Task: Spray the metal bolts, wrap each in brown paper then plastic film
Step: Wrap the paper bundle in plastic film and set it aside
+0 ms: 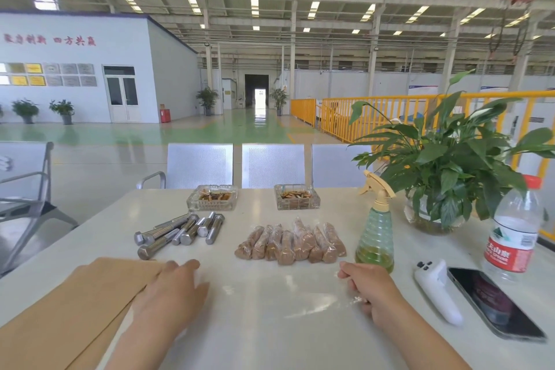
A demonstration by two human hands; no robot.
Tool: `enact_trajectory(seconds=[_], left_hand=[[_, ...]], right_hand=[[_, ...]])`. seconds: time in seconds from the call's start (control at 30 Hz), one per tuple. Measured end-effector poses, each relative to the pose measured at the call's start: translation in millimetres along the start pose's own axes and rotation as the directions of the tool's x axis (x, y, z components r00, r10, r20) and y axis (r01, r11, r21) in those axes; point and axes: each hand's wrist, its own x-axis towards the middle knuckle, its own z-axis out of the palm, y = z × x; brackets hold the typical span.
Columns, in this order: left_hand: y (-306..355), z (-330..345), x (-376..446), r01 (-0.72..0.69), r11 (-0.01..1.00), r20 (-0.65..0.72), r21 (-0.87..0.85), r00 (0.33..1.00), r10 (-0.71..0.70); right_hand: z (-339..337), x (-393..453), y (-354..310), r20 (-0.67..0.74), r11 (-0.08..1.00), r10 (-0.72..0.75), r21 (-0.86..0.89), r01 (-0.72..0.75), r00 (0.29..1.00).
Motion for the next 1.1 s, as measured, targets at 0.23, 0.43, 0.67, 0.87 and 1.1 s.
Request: enact_trajectory(seconds=[0.23, 0.43, 0.67, 0.87, 1.1], left_hand=[[-3, -8, -4, 0.004, 0.984, -0.048, 0.179, 0.999, 0.004], [0, 11, -15, -0.055, 0.945, -0.034, 0.322, 0.997, 0.07], [-3, 7, -10, -0.096, 0.932, 0.065, 0.35, 0.995, 0.078], [-4, 10, -14, -0.13, 0.931, 0.046, 0.342, 0.992, 0.121], [-6, 7, -17, -0.152, 0.94, 0.054, 0.304, 0.988, 0.142]], right_hand=[[-11, -2, 3, -0.14, 0.883, -0.184, -0.458, 0.101, 0.973], [-14, -4, 19, -0.095, 0.508, -0.441, -0.847, 0.161, 0.892], [-32, 4, -1, -0.046, 0.616, -0.19, -0.783, 0.083, 0.981], [-16, 1, 31, 0.032, 0.348, -0.618, -0.885, 0.31, 0.786], [-26, 10, 30, 0.202, 0.336, -0.634, -0.797, 0.501, 0.746]])
